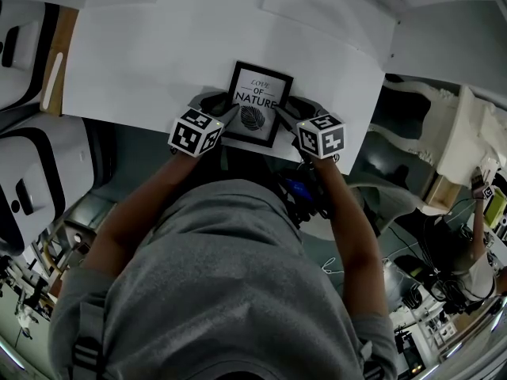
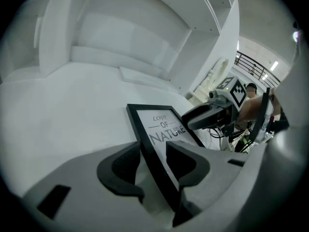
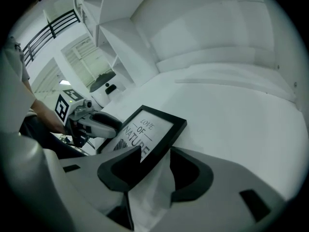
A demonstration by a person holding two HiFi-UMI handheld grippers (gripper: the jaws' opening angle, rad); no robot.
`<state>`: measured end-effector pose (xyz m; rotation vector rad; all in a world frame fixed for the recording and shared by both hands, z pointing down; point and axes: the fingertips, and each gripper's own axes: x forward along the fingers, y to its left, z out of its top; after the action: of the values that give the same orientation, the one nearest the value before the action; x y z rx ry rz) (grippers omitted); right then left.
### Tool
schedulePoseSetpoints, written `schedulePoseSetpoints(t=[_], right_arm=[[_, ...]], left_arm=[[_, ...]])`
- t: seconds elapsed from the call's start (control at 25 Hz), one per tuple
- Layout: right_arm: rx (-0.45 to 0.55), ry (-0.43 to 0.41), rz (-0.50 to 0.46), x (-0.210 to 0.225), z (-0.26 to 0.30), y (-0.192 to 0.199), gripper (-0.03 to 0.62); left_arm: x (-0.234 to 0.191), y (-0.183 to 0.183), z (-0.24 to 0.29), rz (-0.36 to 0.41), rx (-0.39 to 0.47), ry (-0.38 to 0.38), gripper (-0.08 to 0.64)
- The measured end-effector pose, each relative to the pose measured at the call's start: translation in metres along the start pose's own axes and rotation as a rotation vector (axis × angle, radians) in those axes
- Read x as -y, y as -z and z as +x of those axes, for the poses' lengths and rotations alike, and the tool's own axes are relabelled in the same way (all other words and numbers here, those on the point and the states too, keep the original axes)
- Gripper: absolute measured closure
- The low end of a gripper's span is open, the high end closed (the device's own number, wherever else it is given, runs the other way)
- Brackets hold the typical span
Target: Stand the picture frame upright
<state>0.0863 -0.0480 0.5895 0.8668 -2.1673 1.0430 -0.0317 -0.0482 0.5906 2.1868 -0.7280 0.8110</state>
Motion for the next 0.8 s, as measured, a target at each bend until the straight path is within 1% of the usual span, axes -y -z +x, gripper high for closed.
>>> schedulePoseSetpoints(t=[0.16,0.28,0.44,0.52,0.64,0.72,0.8], right_arm=[[0.005,0.044,0.042,-0.0002,-0.0005,0.0026,0.410],[-0.004,0.069,0.053,-0.0007,-0.0006,0.0050,0.410],[0.008,0.074,0.062,-0.0079,0.0035,0.0052,0.410],[0.003,0.107,0.073,-0.0076,0.0047,0.0053,0.410],[-0.041,0.165,0.046,-0.0049,0.0070,0.0048,0.410],[-0.064,0.186,0.020,-0.0046,0.0079,0.0053,0.410],[-0.065,0.199,0.009,-0.0047,0.0081,0.0061,0.410]], left_arm=[[-0.0036,-0.0034,0.0024,0.024,-0.004,-0.034,0.399],[-0.0048,-0.0058,0.0055,0.048,-0.010,-0.060,0.399],[-0.0068,-0.0055,0.0069,0.067,-0.012,-0.113,0.399],[-0.0061,-0.0058,0.0071,0.067,-0.003,-0.122,0.400],[-0.0070,-0.0063,0.0068,0.068,0.003,-0.134,0.399],[-0.0069,-0.0061,0.0066,0.065,0.002,-0.137,0.400],[-0.0063,-0.0063,0.0070,0.062,0.008,-0.136,0.400]])
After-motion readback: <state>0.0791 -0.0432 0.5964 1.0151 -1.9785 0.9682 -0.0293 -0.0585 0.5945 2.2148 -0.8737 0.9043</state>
